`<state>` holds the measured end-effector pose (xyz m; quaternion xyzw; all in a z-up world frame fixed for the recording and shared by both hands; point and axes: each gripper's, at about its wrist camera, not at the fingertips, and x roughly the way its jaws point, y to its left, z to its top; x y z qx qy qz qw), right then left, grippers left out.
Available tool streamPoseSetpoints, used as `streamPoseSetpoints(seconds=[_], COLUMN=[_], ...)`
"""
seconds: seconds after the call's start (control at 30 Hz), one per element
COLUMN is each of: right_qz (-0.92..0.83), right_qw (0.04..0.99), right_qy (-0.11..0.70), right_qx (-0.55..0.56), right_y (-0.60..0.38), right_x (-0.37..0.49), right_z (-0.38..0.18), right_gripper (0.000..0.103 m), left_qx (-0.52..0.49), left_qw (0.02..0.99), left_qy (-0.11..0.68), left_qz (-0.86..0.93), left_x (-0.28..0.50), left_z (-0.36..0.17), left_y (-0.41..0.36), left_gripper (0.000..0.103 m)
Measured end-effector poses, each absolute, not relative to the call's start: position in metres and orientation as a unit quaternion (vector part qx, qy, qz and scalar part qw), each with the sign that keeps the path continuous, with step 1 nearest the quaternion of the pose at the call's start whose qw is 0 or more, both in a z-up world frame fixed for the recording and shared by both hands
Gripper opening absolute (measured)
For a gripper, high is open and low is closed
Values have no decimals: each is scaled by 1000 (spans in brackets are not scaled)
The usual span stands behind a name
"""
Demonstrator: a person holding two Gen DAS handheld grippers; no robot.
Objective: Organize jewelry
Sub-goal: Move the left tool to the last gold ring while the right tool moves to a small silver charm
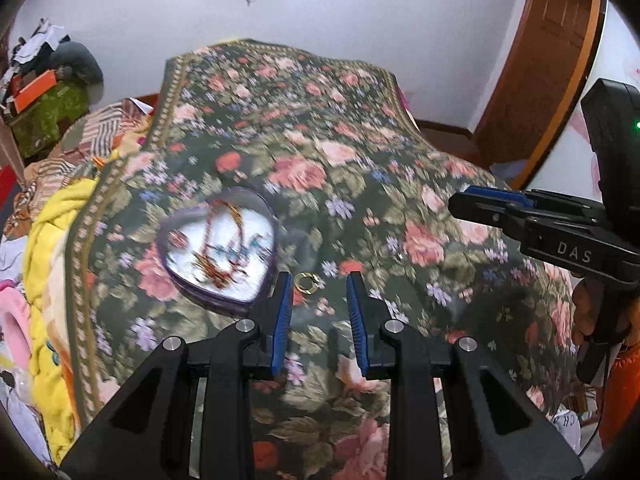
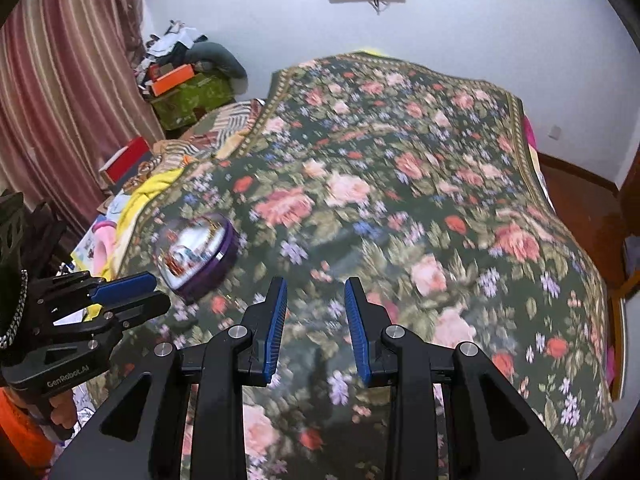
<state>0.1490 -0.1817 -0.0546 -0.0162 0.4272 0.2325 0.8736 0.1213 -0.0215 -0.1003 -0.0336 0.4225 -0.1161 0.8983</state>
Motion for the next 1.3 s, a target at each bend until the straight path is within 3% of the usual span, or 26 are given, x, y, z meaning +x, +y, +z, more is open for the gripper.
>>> streamPoseSetpoints(seconds=[0.67,1.3], right_qz=[228,225], right_qw=[832,824], right_qy=[505,520], right_qx=[-7,-18], right_y=[-193,-175], right_x=[157,171], right_z=[-116,-131], right_gripper=[27,27], left_qx=[-35,-40], left_qw=[868,872], left_qy=[484,478], left_qz=[-105,-103], left_x=[159,177], left_z=[-158,-168], left_y=[-30,-32], left_gripper=[26,26])
